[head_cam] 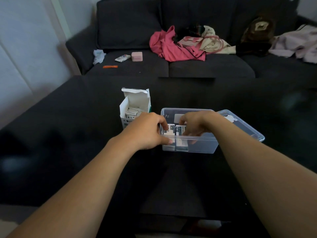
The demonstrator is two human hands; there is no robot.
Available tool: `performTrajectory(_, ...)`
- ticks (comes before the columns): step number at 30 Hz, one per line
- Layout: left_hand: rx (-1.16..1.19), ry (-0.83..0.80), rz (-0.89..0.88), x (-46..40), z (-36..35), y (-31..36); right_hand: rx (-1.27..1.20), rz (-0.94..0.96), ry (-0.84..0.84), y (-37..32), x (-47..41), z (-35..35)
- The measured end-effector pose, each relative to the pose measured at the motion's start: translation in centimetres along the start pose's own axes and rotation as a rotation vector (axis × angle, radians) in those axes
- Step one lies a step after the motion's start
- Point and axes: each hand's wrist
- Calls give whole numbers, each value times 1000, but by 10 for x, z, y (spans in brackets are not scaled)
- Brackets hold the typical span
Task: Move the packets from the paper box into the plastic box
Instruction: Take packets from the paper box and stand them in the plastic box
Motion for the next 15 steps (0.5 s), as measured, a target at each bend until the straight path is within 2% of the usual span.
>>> performTrajectory(3, -1, 9, -5, 1, 0, 1, 43, 1, 72, -4, -1, -1)
performTrajectory(15, -28, 25, 4, 5, 1, 4, 72, -35, 96, -7, -8, -3)
Point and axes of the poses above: each hand's wrist, its own x-axis away from the middle knuckle, its own z-axis out of the back of the hand, y = z × x, and after that the axes turned 12 degrees about -y, right-handed
